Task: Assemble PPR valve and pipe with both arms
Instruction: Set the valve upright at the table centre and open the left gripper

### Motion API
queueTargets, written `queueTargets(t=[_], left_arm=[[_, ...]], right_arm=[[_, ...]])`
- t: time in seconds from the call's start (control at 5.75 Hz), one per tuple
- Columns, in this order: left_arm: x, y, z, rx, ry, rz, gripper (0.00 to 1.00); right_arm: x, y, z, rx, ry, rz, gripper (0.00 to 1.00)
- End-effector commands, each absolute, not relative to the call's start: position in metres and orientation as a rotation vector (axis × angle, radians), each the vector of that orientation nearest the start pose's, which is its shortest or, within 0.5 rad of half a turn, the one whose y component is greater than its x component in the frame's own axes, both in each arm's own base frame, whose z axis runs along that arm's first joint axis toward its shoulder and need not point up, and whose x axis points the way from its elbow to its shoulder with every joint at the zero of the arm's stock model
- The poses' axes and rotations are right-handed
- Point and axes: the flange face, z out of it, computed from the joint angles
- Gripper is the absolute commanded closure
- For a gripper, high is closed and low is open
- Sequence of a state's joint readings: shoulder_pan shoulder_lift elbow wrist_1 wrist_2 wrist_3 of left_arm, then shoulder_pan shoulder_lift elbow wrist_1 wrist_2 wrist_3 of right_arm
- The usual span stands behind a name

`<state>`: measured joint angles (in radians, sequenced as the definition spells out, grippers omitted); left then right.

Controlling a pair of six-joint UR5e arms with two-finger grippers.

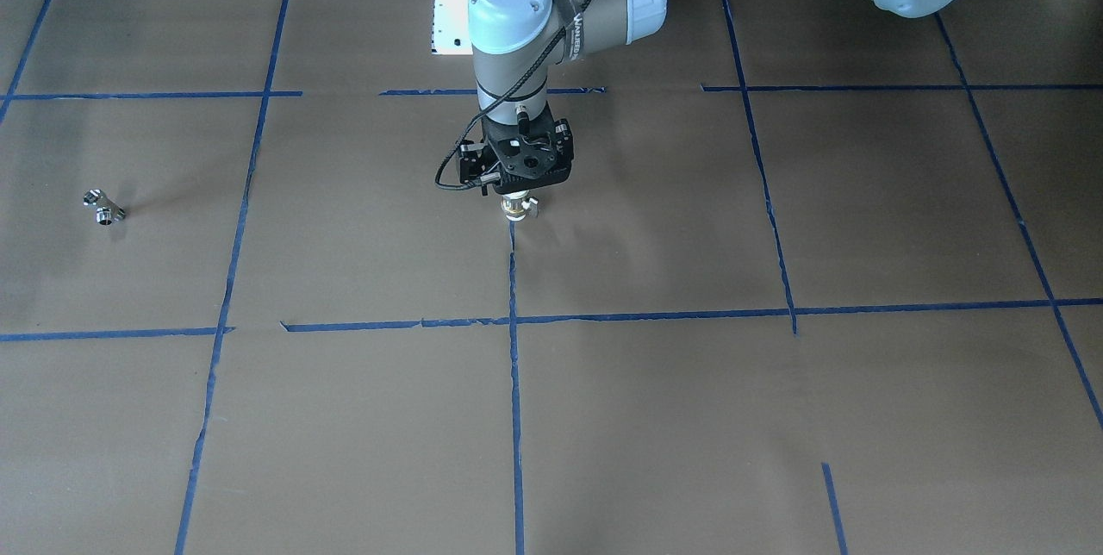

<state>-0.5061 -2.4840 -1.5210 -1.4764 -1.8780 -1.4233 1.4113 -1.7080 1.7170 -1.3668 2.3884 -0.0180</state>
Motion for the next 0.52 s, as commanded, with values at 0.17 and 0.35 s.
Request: queueTargets(t=[0.17, 0.35], left_arm=[[0.49, -0.428, 0.185, 0.095, 0.835, -0.038, 0.0], [0.446, -0.431, 0.217, 0.163, 0.808, 0.06, 0.0]], right_arm=[[-0.011, -0.451, 0.625, 0.143, -0.83, -0.253, 0.0], [-0.011, -0.451, 0.625, 0.144, -0.83, -0.256, 0.0]])
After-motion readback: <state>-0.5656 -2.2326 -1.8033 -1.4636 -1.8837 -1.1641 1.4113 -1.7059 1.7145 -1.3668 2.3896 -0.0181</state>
